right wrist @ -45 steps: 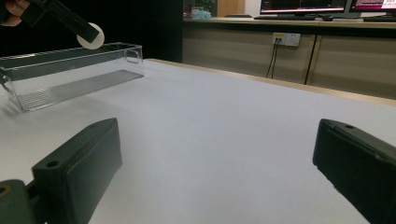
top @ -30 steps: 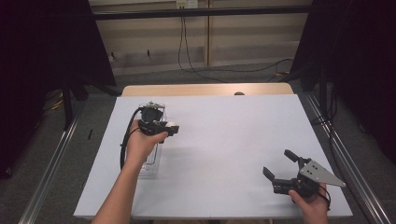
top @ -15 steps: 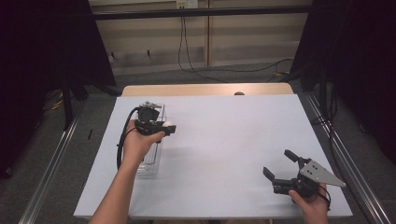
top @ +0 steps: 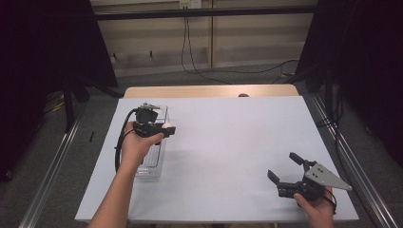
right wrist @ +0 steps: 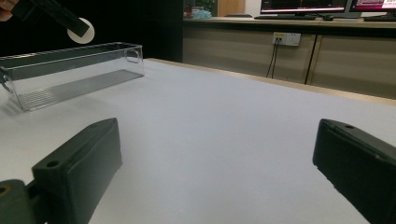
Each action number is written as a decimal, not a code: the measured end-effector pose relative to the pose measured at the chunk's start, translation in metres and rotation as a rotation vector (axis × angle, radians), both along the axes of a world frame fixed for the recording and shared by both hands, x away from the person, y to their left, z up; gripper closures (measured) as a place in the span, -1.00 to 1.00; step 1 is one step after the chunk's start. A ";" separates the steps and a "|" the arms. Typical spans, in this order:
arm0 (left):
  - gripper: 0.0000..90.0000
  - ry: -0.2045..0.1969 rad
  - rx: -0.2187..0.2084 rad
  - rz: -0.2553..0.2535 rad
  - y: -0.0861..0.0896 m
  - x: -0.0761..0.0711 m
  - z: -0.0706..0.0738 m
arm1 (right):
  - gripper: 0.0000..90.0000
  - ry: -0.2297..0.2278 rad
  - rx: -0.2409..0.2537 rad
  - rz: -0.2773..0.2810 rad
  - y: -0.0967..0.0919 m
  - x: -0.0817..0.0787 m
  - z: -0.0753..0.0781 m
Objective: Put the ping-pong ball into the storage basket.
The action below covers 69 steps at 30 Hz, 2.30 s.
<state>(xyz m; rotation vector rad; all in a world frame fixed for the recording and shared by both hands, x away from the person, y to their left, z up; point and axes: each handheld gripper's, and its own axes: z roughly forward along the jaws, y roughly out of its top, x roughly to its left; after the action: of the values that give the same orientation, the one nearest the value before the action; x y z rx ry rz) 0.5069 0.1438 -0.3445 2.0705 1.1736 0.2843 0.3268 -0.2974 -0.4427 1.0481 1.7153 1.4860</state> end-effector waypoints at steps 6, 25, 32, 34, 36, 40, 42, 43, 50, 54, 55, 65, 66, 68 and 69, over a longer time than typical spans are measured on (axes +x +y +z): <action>0.14 -0.003 -0.002 0.001 0.003 0.000 0.001 | -0.98 0.002 -0.002 0.006 0.000 0.000 0.000; 0.14 0.004 0.009 0.014 0.011 0.001 0.002 | -0.98 0.000 -0.005 0.005 0.000 0.000 0.000; 0.14 -0.011 -0.013 0.038 0.011 0.001 0.002 | -0.98 -0.005 -0.006 0.005 0.000 0.000 0.000; 0.14 -0.001 -0.006 0.033 0.012 0.001 0.004 | -0.98 -0.005 -0.005 0.004 0.000 0.000 0.000; 0.14 -0.002 0.009 0.020 0.015 0.001 0.004 | -0.98 -0.005 -0.005 0.004 0.000 0.000 0.000; 0.14 -0.004 0.017 0.023 0.017 0.001 0.005 | -0.98 -0.005 -0.006 0.006 0.000 0.000 0.000; 0.14 -0.009 0.004 0.040 0.016 0.001 0.005 | -0.98 -0.006 -0.006 0.006 0.000 0.000 0.000; 0.14 -0.008 0.012 0.032 0.018 0.001 0.005 | -0.98 -0.007 -0.006 0.006 0.000 0.000 0.000; 0.14 -0.006 0.019 0.028 0.022 0.001 0.006 | -0.98 -0.007 -0.006 0.006 0.000 0.000 0.000; 0.14 -0.006 0.007 0.044 0.023 0.001 0.006 | -0.98 -0.006 -0.006 0.008 0.000 0.000 0.000; 0.14 -0.005 0.019 0.031 0.025 0.001 0.007 | -0.98 -0.007 -0.007 0.008 0.000 0.000 0.000; 0.14 -0.026 0.020 0.067 0.033 0.000 0.005 | -0.98 -0.006 -0.007 0.009 0.000 0.000 0.000; 0.14 -0.013 0.035 0.052 0.035 0.000 0.006 | -0.98 -0.007 -0.003 0.005 0.001 0.000 0.000; 0.14 -0.020 0.022 0.063 0.035 0.000 0.005 | -0.98 -0.005 -0.004 0.007 0.001 0.000 0.000; 0.14 -0.018 0.019 0.066 0.035 0.000 0.004 | -0.98 -0.003 -0.003 0.009 0.001 0.000 0.000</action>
<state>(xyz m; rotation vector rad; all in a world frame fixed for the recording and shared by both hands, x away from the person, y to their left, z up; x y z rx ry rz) 0.5067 0.1789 -0.3401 2.0438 1.2340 0.3460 0.3267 -0.2966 -0.4426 1.0369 1.7215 1.4893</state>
